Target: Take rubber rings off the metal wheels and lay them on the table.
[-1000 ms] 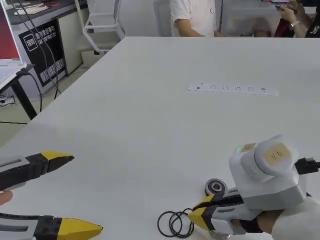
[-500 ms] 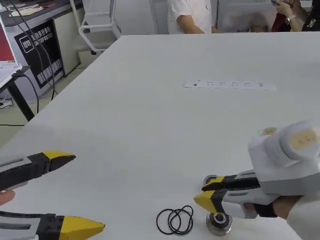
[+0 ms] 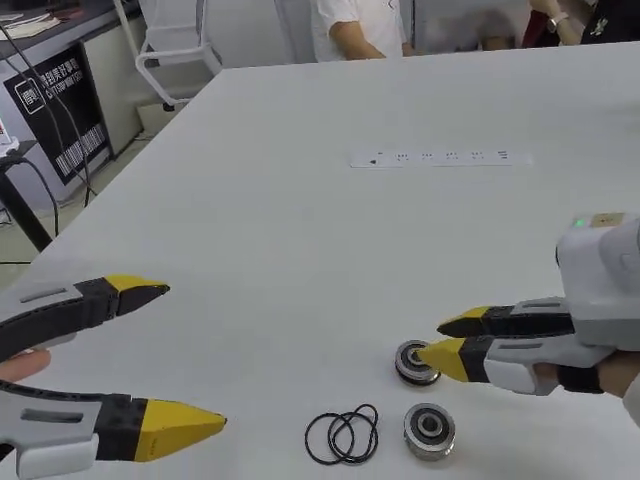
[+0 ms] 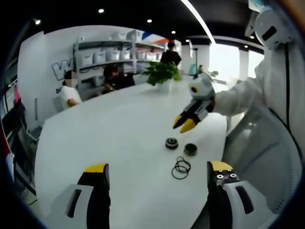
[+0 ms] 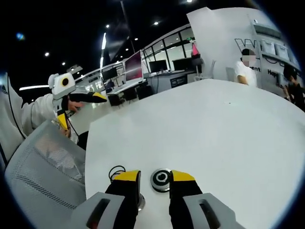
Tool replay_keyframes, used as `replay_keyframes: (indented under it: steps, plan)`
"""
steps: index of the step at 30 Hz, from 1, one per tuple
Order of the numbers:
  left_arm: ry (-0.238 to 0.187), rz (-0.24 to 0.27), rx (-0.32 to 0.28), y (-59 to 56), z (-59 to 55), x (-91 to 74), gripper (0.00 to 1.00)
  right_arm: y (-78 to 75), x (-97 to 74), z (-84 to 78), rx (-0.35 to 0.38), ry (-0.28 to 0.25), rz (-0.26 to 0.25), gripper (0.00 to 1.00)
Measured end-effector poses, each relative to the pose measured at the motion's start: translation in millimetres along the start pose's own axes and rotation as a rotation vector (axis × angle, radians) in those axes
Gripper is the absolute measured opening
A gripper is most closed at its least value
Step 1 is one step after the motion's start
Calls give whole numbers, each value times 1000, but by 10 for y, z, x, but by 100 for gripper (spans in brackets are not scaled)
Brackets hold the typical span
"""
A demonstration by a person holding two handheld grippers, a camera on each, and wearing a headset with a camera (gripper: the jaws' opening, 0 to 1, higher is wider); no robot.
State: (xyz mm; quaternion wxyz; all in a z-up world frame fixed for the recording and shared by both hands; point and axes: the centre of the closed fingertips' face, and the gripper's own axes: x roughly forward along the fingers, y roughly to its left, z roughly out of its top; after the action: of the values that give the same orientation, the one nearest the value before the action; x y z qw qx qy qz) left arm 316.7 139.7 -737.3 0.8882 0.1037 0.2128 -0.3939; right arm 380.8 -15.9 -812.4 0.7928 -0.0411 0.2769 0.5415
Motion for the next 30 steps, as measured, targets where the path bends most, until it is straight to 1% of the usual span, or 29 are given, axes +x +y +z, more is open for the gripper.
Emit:
replay_keyframes:
  steps: [4, 5, 9, 13, 15, 16, 18, 21, 22, 25, 26, 30]
  plan:
    - [-9, -17, 20, 7, 99, 81, 83, -100, -42, -52, 21, -4, -17, 22]
    - [-12, -20, 25, 8, 124, 104, 82, -104, -46, -57, 21, -4, -19, 23]
    - [-22, -53, 70, -16, 263, 263, 78, -146, -59, -116, 23, 1, -23, 23]
    - [-34, -73, 108, -20, 385, 411, 75, -183, -42, -183, 23, 13, -23, 23]
    - [-40, -87, 129, -27, 443, 494, 72, -218, -32, -209, 23, 9, -31, 22]
    - [-39, -97, 135, -33, 466, 542, 70, -221, -19, -229, 34, 13, -23, 22]
    - [-39, -116, 143, -44, 494, 623, 68, -216, 1, -260, 32, 18, -16, 22]
    - [-43, -126, 152, -34, 525, 728, 66, -214, 28, -296, 16, 30, -9, 22]
    - [-43, -129, 153, -34, 529, 739, 64, -213, 31, -300, 15, 31, -7, 22]
    - [-43, -144, 165, -36, 553, 843, 57, -198, 58, -322, 10, 38, 12, 22]
    - [-40, -151, 169, -38, 561, 900, 55, -191, 72, -327, 2, 41, 16, 22]
    - [-24, -177, 195, -60, 548, 1044, 49, -155, 130, -362, -46, 70, 33, 22]
